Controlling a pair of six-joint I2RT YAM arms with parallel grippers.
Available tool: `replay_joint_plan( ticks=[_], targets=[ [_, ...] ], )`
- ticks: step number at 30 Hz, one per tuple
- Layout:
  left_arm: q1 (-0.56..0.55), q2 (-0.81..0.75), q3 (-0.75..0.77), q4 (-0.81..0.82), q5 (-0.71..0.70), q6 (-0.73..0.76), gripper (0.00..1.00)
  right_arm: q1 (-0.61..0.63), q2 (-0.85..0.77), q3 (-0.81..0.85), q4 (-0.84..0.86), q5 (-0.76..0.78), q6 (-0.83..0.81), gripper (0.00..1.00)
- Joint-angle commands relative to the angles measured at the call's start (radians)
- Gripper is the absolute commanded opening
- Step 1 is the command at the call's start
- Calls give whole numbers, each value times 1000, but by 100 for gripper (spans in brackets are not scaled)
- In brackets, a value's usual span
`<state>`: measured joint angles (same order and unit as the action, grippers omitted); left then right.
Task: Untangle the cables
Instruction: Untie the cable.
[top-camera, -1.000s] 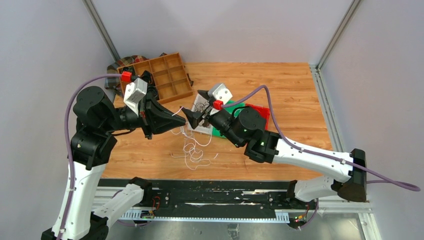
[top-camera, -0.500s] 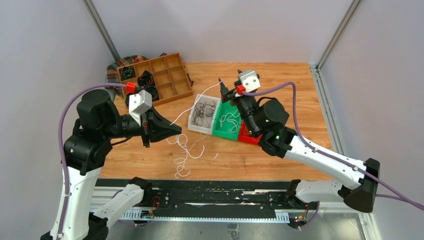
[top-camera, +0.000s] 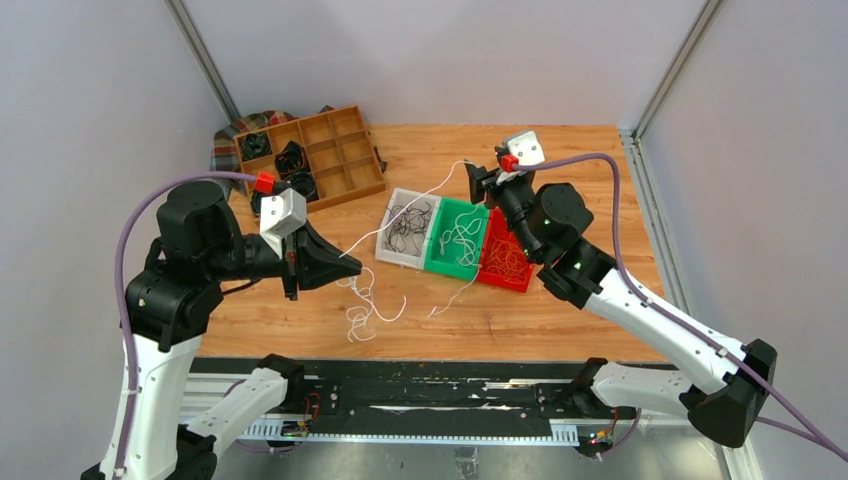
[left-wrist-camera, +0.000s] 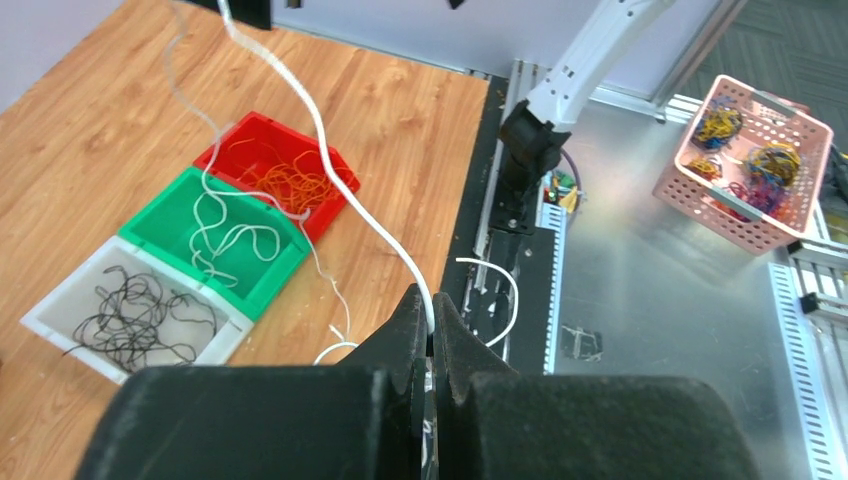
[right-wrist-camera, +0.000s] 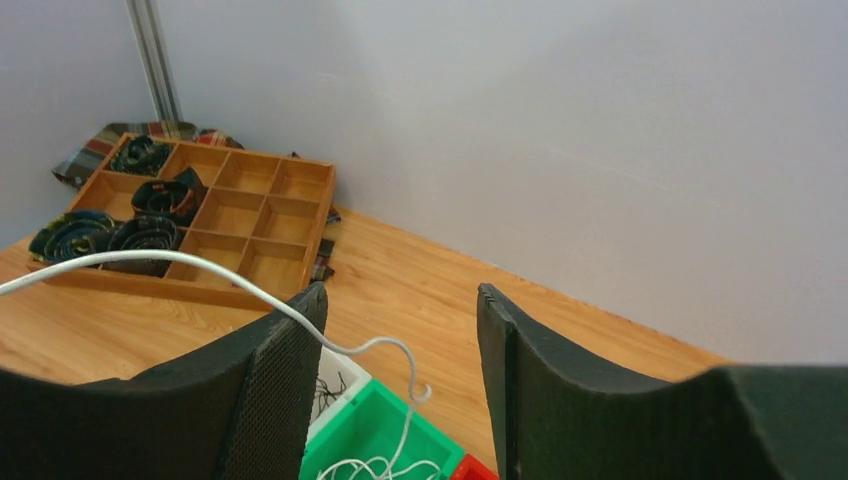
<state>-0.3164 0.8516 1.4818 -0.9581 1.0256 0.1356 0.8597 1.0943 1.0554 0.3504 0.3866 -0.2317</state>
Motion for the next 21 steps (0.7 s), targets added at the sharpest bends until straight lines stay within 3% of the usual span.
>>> replay_joint_plan(
  ticks=[1,6,17,21],
  targets=[
    [4,-18,-10,-12,120,-11,0,-75,28,11,-84,-186,144,62],
    [4,-18,-27,-14,153,-15,1,-74,138,96,-136,-439,263,64],
    [4,-16,4,-8,150,21,0,89,273,214,-123,-659,385,68],
    [4,-26,13,81,132,-60,0,137,330,297,-160,-704,389,77]
  ],
)
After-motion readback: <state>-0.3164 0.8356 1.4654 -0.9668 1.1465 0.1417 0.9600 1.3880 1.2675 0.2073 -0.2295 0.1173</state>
